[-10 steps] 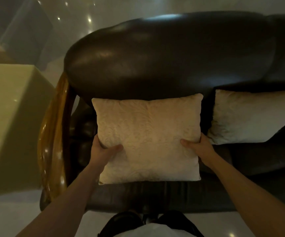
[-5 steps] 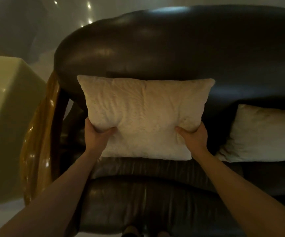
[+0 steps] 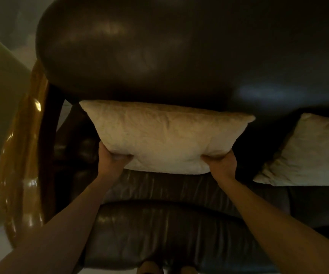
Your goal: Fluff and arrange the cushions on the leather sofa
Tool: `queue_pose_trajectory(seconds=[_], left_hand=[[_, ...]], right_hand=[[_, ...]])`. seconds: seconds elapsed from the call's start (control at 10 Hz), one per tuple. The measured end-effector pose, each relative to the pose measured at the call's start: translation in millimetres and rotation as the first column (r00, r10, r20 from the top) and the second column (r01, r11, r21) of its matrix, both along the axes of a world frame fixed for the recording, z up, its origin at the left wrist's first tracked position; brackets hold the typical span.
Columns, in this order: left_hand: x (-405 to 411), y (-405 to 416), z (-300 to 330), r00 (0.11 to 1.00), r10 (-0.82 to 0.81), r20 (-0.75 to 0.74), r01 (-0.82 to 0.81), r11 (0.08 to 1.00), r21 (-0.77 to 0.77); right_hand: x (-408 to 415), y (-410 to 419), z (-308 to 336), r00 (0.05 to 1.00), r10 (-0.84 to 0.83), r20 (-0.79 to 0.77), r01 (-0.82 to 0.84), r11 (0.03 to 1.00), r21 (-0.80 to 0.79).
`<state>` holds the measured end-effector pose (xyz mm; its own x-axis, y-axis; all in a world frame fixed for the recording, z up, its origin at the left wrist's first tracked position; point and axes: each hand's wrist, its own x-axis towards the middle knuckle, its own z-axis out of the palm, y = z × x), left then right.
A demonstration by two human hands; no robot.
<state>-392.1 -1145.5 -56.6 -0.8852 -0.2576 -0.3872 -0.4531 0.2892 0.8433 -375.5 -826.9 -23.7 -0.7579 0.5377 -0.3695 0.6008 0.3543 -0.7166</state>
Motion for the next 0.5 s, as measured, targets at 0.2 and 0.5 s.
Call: queue_pose_trajectory(seconds=[0.2, 0.5], left_hand=[[11.1, 1.6, 6.7, 0.986, -0.138, 0.091, 0.149, 0.980, -0.129], [76.1, 30.9, 54.1, 0.849, -0.500, 0.169, 0.514, 0.710, -0.481]], right_hand=[[29.9, 14.7, -4.7, 0.991, 0.108, 0.079, -0.114, 0.991, 0.066], [95.4, 24.9, 39.5, 0.904, 0.386, 0.183, -0.421, 0.878, 0.226]])
